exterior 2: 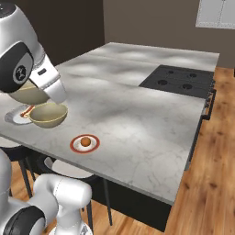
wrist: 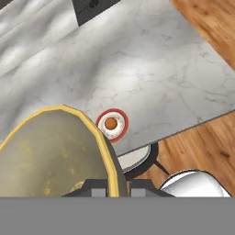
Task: Take the smaller bowl and place it next to the appetizer plate on the dining counter , and place the larger bowl next to the plate with cooked food.
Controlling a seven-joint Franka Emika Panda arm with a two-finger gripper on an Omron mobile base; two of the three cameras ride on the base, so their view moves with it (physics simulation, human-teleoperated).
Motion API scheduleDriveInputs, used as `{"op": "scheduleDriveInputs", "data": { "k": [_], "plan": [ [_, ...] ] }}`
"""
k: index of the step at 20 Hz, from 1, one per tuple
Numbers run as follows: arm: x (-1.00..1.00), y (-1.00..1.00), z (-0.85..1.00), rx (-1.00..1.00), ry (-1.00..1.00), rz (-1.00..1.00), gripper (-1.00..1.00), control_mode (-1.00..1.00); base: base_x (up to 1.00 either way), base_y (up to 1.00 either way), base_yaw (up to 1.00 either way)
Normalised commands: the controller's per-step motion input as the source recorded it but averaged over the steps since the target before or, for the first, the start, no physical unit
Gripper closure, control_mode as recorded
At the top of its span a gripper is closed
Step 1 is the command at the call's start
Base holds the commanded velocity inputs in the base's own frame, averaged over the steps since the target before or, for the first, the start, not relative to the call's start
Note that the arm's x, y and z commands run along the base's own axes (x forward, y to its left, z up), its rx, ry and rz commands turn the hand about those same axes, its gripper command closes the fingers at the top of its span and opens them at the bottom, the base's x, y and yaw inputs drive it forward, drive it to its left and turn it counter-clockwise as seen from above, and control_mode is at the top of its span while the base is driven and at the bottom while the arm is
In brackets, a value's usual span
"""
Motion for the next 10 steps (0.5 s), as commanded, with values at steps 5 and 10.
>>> {"op": "scheduleDriveInputs", "data": {
  "k": [5, 10],
  "plan": [
    [0.00, -0.16, -0.20, 0.00, 0.00, -0.25, 1.00, -1.00, 0.00, 0.00, 0.00],
    [-0.03, -0.39, -0.25, 0.00, -0.06, -0.18, 1.00, -1.00, 0.00, 0.00, 0.00]
  ]
}}
